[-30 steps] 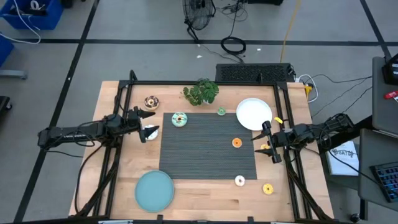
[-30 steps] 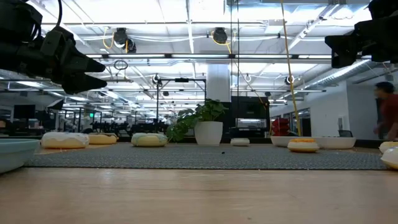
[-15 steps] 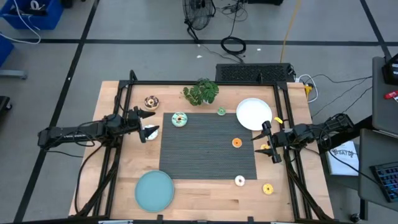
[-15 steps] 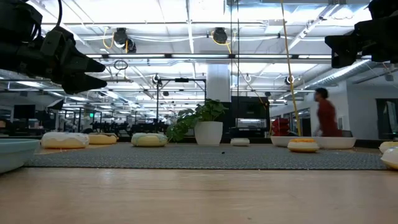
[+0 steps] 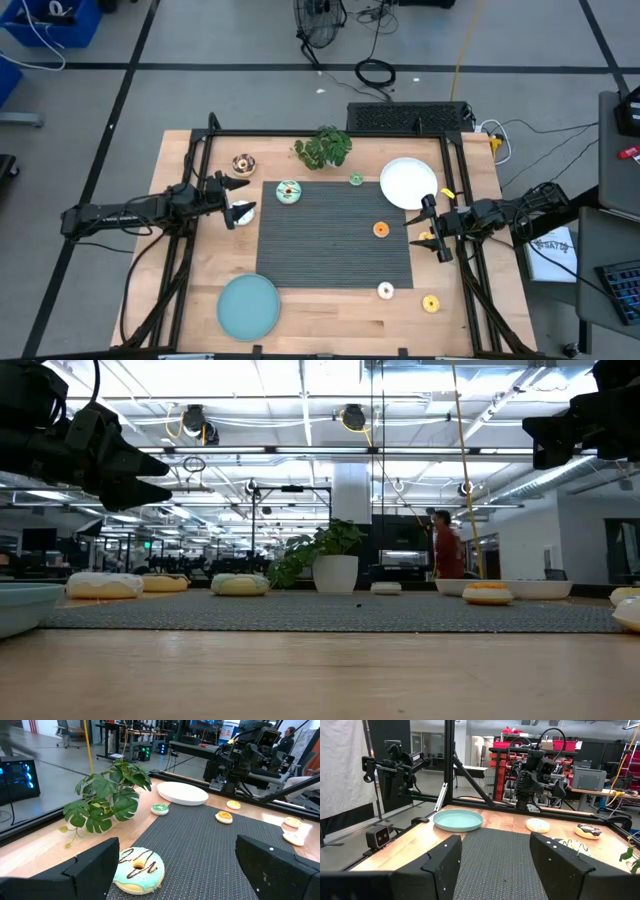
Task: Pick & Place donuts
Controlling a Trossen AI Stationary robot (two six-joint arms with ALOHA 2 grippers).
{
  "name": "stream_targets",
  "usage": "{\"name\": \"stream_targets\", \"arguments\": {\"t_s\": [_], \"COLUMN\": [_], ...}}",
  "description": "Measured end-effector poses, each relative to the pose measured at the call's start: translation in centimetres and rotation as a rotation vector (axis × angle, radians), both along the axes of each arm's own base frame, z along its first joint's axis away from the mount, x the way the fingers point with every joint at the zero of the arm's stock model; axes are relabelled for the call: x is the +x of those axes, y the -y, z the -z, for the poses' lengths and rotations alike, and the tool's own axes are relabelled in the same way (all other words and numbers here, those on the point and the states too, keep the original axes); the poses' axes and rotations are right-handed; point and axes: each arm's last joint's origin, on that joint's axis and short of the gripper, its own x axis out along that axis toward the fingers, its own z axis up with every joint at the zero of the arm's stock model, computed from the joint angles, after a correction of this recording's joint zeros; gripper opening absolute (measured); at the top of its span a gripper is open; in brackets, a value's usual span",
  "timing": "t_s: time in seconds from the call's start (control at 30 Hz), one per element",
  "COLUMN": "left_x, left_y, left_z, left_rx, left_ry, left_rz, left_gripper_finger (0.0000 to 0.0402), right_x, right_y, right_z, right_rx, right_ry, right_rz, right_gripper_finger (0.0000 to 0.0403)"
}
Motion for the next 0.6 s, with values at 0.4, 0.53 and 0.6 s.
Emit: {"name": "stream_targets", "arguments": {"t_s": [0.4, 0.53, 0.6], "left_x": [0.00, 0.00, 0.00], "left_y": [0.00, 0.00, 0.00], "left_z": [-0.01, -0.01, -0.01], "left_rx": [0.000, 0.000, 0.000], "left_ry": [0.001, 0.000, 0.001], "left_rz": [0.000, 0.000, 0.000], "left_gripper_finger": [0.0392, 0.0392, 0.0392], "right_x": [0.00, -0.01, -0.03], "right_y": [0.00, 0.01, 0.01], "right_z": [0.01, -0.15, -0.45], "right_rx": [0.000, -0.016, -0.006], "right_ry": [0.000, 0.021, 0.049], "right_rz": [0.000, 0.002, 0.001], "right_gripper_finger": [0.0222, 0.0222, 0.0222]}}
